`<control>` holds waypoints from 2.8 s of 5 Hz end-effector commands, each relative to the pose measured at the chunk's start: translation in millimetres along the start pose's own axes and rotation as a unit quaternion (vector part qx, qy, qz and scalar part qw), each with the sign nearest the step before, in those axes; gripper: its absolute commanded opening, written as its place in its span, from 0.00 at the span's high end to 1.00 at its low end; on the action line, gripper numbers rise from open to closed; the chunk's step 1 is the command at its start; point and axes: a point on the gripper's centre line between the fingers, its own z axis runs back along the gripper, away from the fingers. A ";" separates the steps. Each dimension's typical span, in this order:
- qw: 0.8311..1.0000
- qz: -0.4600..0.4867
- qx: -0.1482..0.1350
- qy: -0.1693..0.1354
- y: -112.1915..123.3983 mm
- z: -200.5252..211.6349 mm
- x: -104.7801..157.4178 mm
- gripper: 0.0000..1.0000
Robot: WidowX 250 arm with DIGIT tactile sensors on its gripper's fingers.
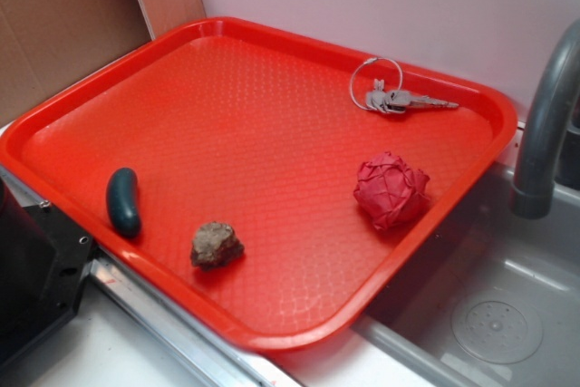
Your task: Grab the red paper.
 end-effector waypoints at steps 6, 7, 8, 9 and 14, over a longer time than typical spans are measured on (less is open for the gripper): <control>0.867 -0.497 -0.047 0.001 -153.7 -216.8 71.1 0.00; 0.840 -0.531 -0.107 -0.018 -167.9 -231.9 63.2 0.00; 0.834 -0.546 -0.076 -0.031 -176.9 -228.4 66.7 0.00; 0.835 -0.543 -0.079 -0.052 -186.5 -228.4 79.9 0.31; 0.986 -0.160 0.022 -0.028 -42.3 -119.9 35.2 1.00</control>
